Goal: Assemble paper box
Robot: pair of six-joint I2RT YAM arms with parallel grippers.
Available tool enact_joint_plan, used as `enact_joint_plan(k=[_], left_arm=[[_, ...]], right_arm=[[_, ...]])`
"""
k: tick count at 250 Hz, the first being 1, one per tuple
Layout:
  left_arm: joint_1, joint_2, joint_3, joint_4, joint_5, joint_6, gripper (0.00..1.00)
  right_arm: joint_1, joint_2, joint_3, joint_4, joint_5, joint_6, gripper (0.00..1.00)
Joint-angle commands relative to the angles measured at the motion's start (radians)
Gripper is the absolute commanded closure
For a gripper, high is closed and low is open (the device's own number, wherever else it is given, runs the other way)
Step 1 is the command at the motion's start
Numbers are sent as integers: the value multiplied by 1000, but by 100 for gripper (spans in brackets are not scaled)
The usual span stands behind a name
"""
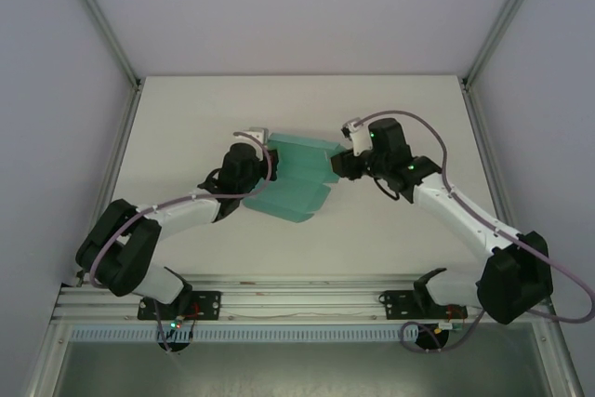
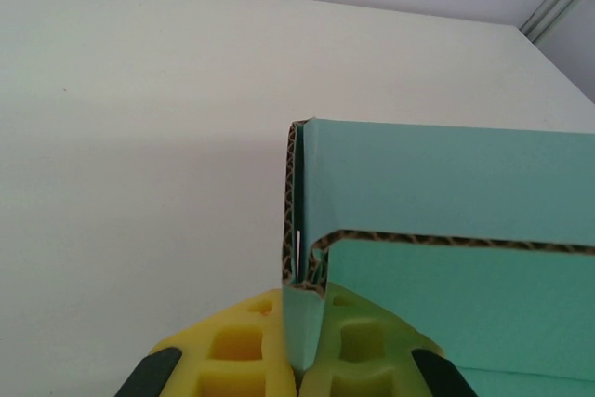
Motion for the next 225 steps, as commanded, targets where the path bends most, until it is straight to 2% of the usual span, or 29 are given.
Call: enact_joint_plan(k=[1, 25, 46, 99, 124, 141, 166, 188, 209, 225], left_arm=[[-3, 8, 18, -20, 18, -29, 100], [-3, 39, 49, -50, -35, -39, 100], [-5, 84, 106, -129, -158, -61, 100], [-50, 192, 226, -316, -535, -87, 100], [-66, 225, 274, -407, -671, -114, 100], [-67, 236, 294, -456, -717, -142, 100], [-69, 227, 289, -445, -688, -115, 100], [-69, 184, 236, -344, -574, -53, 100], [-71, 111, 169, -253, -449, -12, 100], [-71, 48, 113, -184, -393, 0, 100]], right_arm=[[-2, 6, 30, 33, -33, 31, 79], [1, 6, 31, 34, -54, 49, 91], [15, -2, 28, 50, -40, 80, 100], [84, -18, 26, 59, 76, 120, 100], [96, -31, 20, 62, 113, 125, 100], [97, -40, 18, 68, 127, 122, 100], [98, -44, 17, 71, 135, 112, 100], [98, -38, 18, 68, 157, 103, 100], [97, -34, 20, 61, 195, 99, 86], [96, -38, 14, 55, 236, 97, 64]])
